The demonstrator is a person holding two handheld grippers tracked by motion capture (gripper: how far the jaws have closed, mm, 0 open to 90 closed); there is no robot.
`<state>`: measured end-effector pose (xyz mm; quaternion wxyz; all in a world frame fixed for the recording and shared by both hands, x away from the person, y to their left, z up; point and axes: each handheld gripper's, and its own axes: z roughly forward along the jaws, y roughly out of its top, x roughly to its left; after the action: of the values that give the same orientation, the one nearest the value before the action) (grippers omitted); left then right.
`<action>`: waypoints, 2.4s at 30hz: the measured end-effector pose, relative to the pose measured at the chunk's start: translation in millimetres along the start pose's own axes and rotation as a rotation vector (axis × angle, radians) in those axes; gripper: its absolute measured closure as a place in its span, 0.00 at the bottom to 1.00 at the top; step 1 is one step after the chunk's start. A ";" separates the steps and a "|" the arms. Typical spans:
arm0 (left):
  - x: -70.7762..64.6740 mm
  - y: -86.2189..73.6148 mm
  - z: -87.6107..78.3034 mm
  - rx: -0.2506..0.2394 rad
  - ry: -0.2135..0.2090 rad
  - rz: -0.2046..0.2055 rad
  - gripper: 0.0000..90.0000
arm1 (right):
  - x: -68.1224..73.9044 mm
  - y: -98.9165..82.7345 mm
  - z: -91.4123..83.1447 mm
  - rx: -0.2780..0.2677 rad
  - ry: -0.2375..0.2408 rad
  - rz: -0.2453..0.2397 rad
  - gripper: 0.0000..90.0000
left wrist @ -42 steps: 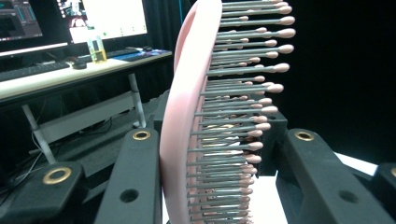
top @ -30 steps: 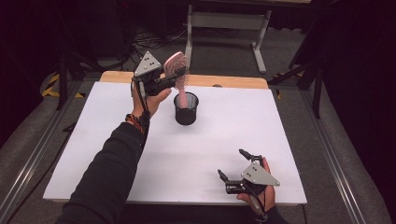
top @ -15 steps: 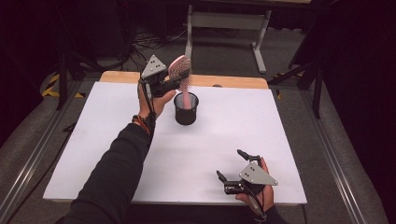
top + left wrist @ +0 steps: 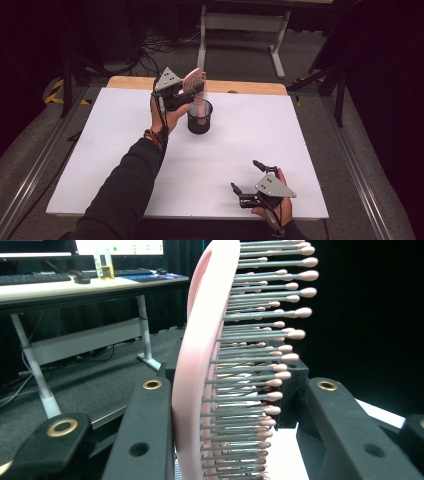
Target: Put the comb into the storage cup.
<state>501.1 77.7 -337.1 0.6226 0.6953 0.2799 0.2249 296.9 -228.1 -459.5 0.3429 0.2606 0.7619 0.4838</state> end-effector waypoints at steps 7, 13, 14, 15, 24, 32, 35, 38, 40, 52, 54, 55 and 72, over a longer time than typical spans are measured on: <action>2.8 -9.3 0.7 0.010 0.007 -0.006 0.70 | 0.4 0.3 1.9 0.006 0.005 -0.007 0.05; 4.9 -16.1 1.8 0.020 0.008 -0.018 0.70 | 1.8 0.5 2.8 0.007 0.010 -0.009 0.05; 5.3 -17.7 2.2 0.019 0.007 -0.022 0.70 | 1.8 0.6 2.9 0.008 0.009 -0.011 0.05; 5.4 -19.0 2.4 0.025 0.006 -0.024 0.70 | 1.9 0.6 3.1 0.009 0.011 -0.010 0.05; 8.3 -28.5 5.1 0.042 0.002 -0.040 0.70 | 1.6 0.5 3.3 0.010 0.013 -0.016 0.05; 11.0 -35.5 7.1 0.050 -0.002 -0.058 0.69 | 1.8 -0.1 4.0 0.013 0.014 -0.020 0.05; 12.0 -36.1 7.2 0.048 0.002 -0.065 0.69 | 1.8 -0.2 3.9 0.013 0.015 -0.020 0.05; 12.2 -36.7 7.1 0.047 0.004 -0.067 0.69 | 2.2 -0.3 4.3 0.016 0.018 -0.021 0.05; 12.1 -37.1 7.3 0.045 0.008 -0.065 0.69 | 2.3 -0.3 4.8 0.017 0.019 -0.022 0.05; 18.8 -41.1 5.7 0.079 0.067 -0.054 0.66 | 5.3 -0.7 8.2 0.053 0.031 -0.048 0.06; 22.2 -42.6 4.2 0.081 0.077 -0.070 0.65 | 5.8 -0.6 8.3 0.053 0.037 -0.048 0.06; 23.8 -43.4 3.5 0.080 0.077 -0.076 0.65 | 6.4 -0.2 8.4 0.055 0.037 -0.052 0.06; 43.4 -50.4 -8.6 0.108 0.108 -0.110 0.57 | 10.0 0.0 10.3 0.079 0.054 -0.076 0.07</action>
<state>522.1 116.5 -387.6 0.5799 0.6982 0.3624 0.2119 298.5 -215.1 -465.2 0.3295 0.2317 0.7988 0.4468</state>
